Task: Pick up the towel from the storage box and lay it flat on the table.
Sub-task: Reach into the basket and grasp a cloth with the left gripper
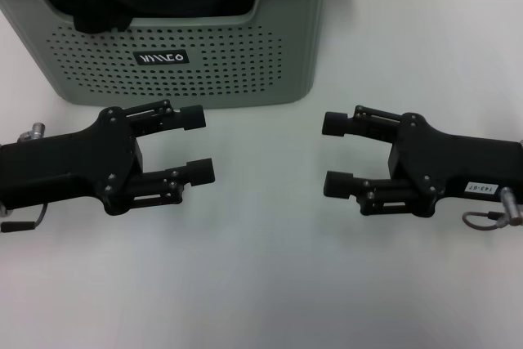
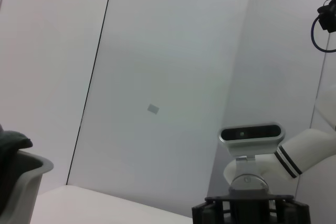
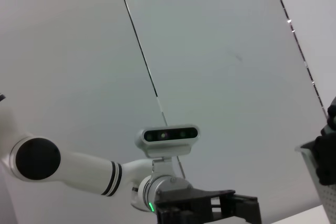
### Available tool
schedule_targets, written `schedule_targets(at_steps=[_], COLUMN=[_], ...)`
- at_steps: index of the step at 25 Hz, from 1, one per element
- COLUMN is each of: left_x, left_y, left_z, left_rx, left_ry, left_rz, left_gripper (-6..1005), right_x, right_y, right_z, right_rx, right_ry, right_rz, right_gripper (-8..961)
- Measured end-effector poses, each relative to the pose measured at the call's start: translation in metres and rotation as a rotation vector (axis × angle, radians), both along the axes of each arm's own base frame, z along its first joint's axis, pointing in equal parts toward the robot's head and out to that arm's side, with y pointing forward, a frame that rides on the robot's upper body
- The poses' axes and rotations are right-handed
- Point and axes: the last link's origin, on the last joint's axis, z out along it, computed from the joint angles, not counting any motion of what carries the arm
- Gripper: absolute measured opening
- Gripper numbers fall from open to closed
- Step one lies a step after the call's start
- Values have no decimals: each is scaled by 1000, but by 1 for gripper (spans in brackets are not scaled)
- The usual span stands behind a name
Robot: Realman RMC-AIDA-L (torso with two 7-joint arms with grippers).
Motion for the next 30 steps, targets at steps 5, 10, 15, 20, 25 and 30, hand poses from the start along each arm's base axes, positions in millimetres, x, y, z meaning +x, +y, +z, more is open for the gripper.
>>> schedule_targets(at_steps=[5, 10, 15, 20, 25, 30], left_x=[-1, -1, 0, 1, 9, 28], left_y=[-1, -1, 0, 1, 3, 7], left_z=[0, -1, -1, 1, 5, 33], left_rx=[-3, -5, -5, 8, 96, 230], left_ry=[3, 6, 6, -11, -84, -96], left_rz=[1, -1, -2, 8, 22, 38], left_gripper=[747, 741, 736, 731, 726, 720], right_x=[-1, -1, -1, 0, 8, 17], right_y=[-1, -2, -3, -3, 0, 3], right_z=[-2, -3, -3, -5, -8, -14], right_rx=[-14, -20, -25, -25, -1, 22], right_ry=[-8, -9, -12, -22, -55, -105], right_rz=[10, 10, 12, 10, -34, -84], right_gripper=[859, 859, 859, 858, 858, 858])
